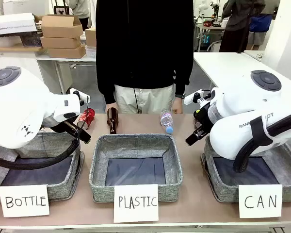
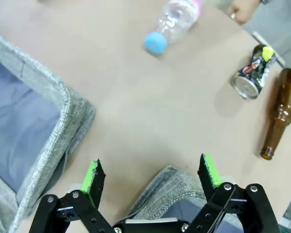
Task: Sort the can waste into the basket.
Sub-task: Pick up the can waste from the table and place it in the right Fabric basket.
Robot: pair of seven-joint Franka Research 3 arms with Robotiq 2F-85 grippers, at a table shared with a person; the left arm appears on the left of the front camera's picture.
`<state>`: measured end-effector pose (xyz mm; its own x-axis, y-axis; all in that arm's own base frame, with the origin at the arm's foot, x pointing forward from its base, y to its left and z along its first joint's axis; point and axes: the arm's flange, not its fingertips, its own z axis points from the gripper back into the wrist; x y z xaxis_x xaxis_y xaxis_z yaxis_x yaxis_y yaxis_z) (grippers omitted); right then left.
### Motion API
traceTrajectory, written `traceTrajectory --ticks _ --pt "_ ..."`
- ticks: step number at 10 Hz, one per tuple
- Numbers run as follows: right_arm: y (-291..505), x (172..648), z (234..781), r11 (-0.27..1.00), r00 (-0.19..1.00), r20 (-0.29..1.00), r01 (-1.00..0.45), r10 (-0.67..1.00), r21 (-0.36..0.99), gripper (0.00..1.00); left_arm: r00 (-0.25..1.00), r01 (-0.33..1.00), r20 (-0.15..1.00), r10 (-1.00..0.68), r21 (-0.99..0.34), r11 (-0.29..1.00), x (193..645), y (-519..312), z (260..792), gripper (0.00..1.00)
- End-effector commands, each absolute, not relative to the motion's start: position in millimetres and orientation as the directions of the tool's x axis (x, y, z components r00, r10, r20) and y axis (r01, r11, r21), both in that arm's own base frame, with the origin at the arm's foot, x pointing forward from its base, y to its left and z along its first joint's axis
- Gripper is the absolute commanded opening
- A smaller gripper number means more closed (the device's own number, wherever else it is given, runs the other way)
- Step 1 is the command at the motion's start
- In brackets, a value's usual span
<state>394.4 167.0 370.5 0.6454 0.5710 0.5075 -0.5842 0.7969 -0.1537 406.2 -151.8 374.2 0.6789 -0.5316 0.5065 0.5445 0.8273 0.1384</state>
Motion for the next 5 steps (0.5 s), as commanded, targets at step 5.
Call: traceTrajectory --ticks 5 --pt "167.0 394.4 370.6 0.797 0.645 0.508 -0.584 0.571 -0.154 1.00 0.679 0.545 0.507 -0.532 0.138 0.827 406.2 -151.8 374.2 1.00"
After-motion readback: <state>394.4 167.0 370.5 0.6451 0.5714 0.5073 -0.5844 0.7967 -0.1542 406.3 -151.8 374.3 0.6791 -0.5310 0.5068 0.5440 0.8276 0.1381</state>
